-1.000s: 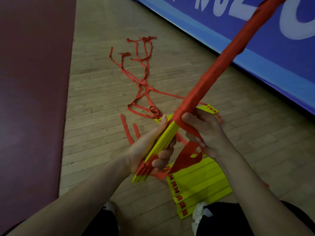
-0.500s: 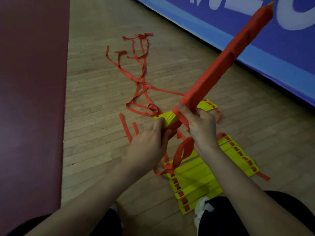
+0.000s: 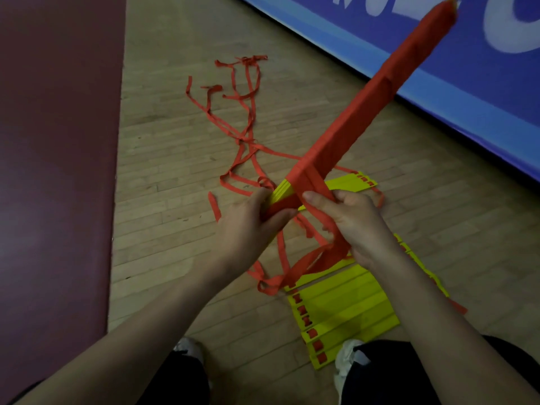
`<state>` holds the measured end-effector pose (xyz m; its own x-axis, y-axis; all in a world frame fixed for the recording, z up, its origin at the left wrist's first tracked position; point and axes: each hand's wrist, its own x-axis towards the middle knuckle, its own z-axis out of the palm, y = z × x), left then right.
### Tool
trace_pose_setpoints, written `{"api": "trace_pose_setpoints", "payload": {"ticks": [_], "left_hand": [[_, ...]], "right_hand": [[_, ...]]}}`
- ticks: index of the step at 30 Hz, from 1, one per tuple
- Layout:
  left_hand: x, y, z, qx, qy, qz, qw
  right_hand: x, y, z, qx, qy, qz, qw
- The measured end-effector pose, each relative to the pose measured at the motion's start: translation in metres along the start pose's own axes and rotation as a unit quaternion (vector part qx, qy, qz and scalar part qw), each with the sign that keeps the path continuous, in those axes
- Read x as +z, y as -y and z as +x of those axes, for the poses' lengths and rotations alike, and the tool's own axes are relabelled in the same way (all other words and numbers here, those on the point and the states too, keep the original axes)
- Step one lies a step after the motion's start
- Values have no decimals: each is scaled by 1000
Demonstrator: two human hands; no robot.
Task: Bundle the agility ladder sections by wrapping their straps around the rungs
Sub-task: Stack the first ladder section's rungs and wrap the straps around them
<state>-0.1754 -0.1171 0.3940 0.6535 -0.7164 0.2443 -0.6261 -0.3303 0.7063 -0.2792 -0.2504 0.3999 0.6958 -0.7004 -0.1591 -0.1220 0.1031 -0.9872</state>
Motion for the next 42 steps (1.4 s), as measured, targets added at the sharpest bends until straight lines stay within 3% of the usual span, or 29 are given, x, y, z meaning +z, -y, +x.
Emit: {"api": "trace_pose_setpoints", "payload": {"ticks": [7,11,17,19,22,25,27,31,34,36,37,42], "left_hand": [[-6,-3,3,-91,39,-161,982],[-14,-14,1,-130,117,-354,919],[-21,-17,-8,-99,212,-510,828],[-20,-22,-6,-125,249,-525,804],[-18,-25,-4,-225,285,-461,809],[-11,-18,-12,-184,314,-529,767],[-9,-12,-16,-136,300,-503,799],[-11,-16,-6,-108,222,-350,904],[-2,-5,-13,-25,147,-122,981],[6,3,-19,40,84,47,995],[8,3,-19,52,62,77,994],[11,-1,-16,83,24,83,993]], "right_hand": [[2,4,-7,4,-20,31,999],[3,13,-10,5,-16,64,998],[-2,24,-14,-14,117,150,982],[-4,28,-17,-12,162,180,970],[-5,30,-21,-5,194,161,968],[-3,25,-20,-10,143,119,983],[0,21,-16,-4,104,104,989],[5,18,-12,0,16,69,997],[5,15,-10,-24,-35,13,999],[4,14,-11,-36,-54,-10,998],[3,14,-11,-38,-61,-18,997],[0,15,-13,-42,-76,-38,996]]}}
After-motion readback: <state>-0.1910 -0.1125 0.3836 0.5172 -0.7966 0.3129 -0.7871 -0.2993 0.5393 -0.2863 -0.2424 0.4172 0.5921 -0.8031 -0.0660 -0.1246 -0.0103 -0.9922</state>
